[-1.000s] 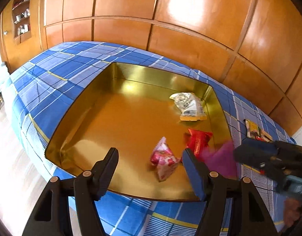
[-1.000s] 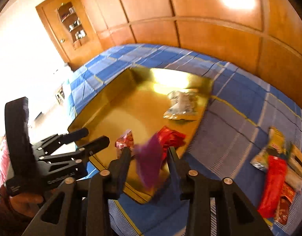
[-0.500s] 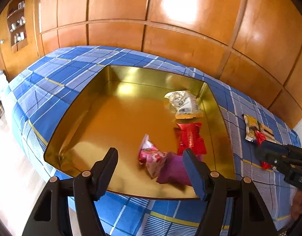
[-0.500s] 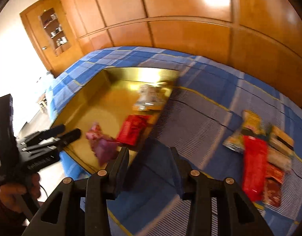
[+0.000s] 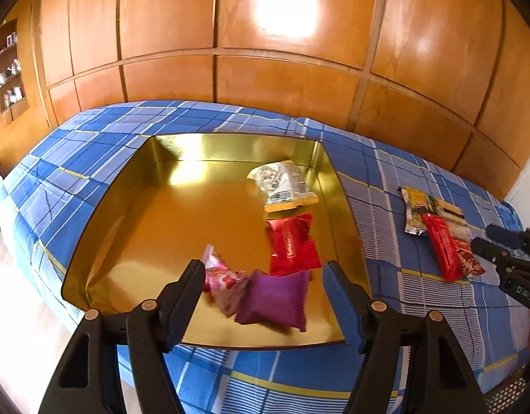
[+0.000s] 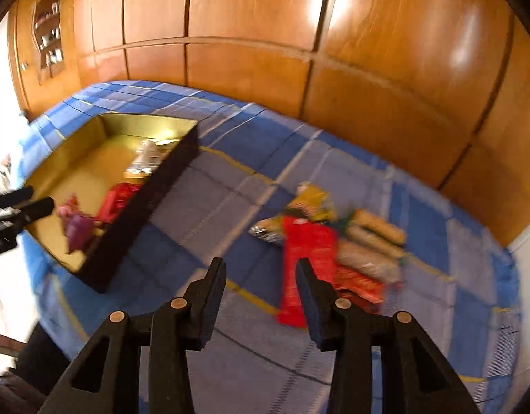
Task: Organize snacks
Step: 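Move both grippers back toward the remaining snacks, then grasp the long red bag with the left gripper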
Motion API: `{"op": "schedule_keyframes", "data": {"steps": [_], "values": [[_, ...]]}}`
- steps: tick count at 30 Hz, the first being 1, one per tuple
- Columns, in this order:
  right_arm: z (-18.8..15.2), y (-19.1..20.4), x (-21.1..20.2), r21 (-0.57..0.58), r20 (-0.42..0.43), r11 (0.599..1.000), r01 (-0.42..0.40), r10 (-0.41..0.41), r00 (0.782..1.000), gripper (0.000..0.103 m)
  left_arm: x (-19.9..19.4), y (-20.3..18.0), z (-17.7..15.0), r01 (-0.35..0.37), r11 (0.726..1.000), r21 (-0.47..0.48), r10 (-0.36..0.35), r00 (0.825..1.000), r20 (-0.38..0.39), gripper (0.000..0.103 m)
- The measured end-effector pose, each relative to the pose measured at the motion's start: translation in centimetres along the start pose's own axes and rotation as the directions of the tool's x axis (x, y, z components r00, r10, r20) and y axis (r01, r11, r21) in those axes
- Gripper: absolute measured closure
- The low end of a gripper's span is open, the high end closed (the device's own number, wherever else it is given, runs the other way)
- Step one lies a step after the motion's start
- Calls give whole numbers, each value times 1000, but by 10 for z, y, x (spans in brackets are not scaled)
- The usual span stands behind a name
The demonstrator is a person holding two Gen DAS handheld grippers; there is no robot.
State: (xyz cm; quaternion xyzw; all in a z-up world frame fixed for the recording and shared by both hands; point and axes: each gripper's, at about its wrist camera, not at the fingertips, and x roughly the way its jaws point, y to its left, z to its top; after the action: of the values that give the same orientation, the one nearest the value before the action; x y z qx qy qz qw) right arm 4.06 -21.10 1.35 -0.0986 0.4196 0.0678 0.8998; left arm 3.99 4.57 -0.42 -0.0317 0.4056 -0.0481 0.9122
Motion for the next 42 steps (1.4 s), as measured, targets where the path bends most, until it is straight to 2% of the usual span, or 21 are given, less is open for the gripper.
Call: {"op": "schedule_keyframes", "data": {"steps": [7, 15, 21, 24, 28, 31, 32, 36, 38, 39, 40, 42], "values": [[-1, 1, -13, -60, 50, 995, 77, -74, 996, 61, -3, -25, 5, 32, 998, 53, -32, 999, 1, 32], [-8, -10, -10, -56, 40, 994, 95, -93, 995, 61, -3, -57, 13, 76, 989, 124, -76, 997, -5, 31], [-11, -49, -5, -35, -3, 994, 106, -106, 994, 61, 3, -88, 16, 148, 972, 185, -141, 989, -51, 30], [-12, -98, 4, 46, -49, 988, 145, -142, 989, 61, 12, -106, 17, 206, 959, 194, -191, 977, -94, 30], [-28, -163, 22, 193, -120, 967, 166, -145, 982, 61, 30, -132, 20, 265, 943, 200, -237, 959, -154, 32], [-49, -200, 30, 338, -156, 928, 157, -109, 982, 61, 47, -154, 23, 299, 933, 199, -259, 944, -204, 41], [-53, -207, 33, 378, -187, 911, 164, -98, 977, 61, 53, -162, 24, 310, 930, 197, -265, 938, -222, 43], [-51, -219, 33, 457, -162, 881, 123, -54, 985, 61, 82, -194, 30, 347, 925, 154, -291, 909, -297, 45], [-50, -217, 32, 462, -159, 880, 108, -37, 987, 61, 93, -208, 32, 354, 927, 120, -302, 899, -317, 42], [-49, -216, 32, 460, -156, 882, 104, -35, 987, 61, 101, -217, 34, 355, 930, 95, -306, 891, -335, 36], [-48, -216, 33, 460, -151, 882, 99, -32, 988, 61, 106, -223, 35, 352, 932, 80, -306, 888, -345, 30], [-47, -216, 35, 470, -146, 878, 87, -20, 989, 61, 117, -238, 37, 344, 937, 66, -301, 886, -351, 27]]}}
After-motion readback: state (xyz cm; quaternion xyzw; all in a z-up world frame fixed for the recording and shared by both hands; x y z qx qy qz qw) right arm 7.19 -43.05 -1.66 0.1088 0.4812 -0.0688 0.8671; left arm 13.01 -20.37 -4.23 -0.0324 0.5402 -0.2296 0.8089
